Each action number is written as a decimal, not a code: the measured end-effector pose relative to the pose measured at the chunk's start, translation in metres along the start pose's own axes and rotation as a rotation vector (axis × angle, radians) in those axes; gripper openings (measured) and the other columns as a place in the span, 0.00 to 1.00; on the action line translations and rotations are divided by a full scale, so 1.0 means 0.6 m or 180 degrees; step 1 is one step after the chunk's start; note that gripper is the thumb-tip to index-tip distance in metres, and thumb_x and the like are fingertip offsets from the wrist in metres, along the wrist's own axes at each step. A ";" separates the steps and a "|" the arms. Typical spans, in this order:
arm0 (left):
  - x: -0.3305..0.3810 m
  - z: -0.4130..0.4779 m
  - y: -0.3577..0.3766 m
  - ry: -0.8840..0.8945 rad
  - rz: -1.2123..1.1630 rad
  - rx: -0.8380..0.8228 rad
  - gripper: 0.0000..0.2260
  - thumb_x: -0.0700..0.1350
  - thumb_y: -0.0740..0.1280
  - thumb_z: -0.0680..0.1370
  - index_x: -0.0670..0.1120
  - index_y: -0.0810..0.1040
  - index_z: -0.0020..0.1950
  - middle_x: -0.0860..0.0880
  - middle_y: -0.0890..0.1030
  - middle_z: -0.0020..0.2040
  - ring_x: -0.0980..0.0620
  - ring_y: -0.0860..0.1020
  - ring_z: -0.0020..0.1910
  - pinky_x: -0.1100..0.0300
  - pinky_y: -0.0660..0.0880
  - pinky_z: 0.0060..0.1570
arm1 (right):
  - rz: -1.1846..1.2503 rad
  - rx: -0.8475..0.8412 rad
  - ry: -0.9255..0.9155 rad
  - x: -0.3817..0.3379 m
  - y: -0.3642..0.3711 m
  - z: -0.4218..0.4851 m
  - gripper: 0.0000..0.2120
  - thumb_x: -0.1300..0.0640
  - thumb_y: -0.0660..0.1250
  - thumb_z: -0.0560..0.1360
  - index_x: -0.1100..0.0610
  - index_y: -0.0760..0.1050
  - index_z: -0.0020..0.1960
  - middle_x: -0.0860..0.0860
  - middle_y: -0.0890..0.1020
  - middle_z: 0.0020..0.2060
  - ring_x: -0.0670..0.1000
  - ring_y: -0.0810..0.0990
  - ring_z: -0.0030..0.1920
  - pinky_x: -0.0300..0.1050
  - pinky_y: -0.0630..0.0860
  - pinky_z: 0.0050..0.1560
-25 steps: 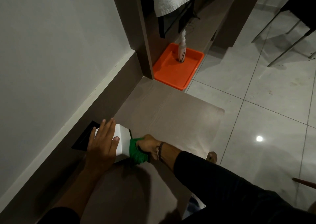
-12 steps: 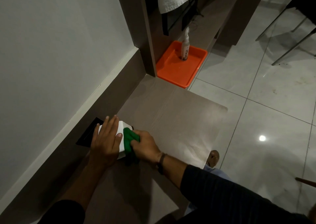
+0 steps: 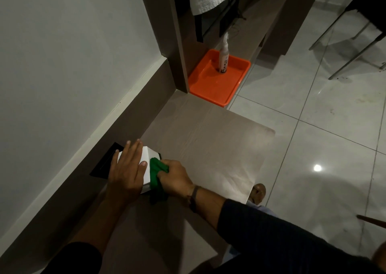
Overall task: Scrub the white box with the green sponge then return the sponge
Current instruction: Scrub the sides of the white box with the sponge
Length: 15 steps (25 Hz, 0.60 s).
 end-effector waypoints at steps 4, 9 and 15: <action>-0.006 -0.001 0.002 -0.0020 -0.0074 -0.0114 0.22 0.42 0.69 0.86 0.32 0.73 0.76 0.32 0.69 0.82 0.32 0.65 0.84 0.28 0.67 0.79 | 0.0202 -0.0021 0.0204 0.032 0.008 -0.023 0.08 0.61 0.62 0.79 0.58 0.79 0.53 0.56 0.82 0.49 0.56 0.82 0.47 0.50 0.82 0.49; -0.011 -0.004 0.008 -0.0105 -0.0242 -0.0183 0.22 0.42 0.68 0.87 0.33 0.71 0.78 0.33 0.67 0.83 0.34 0.64 0.85 0.29 0.65 0.81 | -0.0049 0.0229 0.0827 0.066 0.004 0.070 0.14 0.55 0.65 0.79 0.62 0.78 0.60 0.56 0.82 0.55 0.53 0.81 0.49 0.46 0.82 0.51; 0.003 0.003 -0.008 0.0008 -0.0088 -0.0075 0.20 0.39 0.70 0.85 0.30 0.75 0.74 0.30 0.71 0.80 0.30 0.68 0.82 0.27 0.68 0.78 | -0.0540 0.0121 0.0631 -0.010 -0.032 0.156 0.21 0.56 0.67 0.77 0.65 0.74 0.66 0.59 0.79 0.62 0.59 0.80 0.58 0.47 0.79 0.57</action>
Point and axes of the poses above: each hand's wrist, its own z-axis towards the middle knuckle, its own y-axis out of the palm, x = y × z, the point moved 5 cm from there along z, towards the middle knuckle
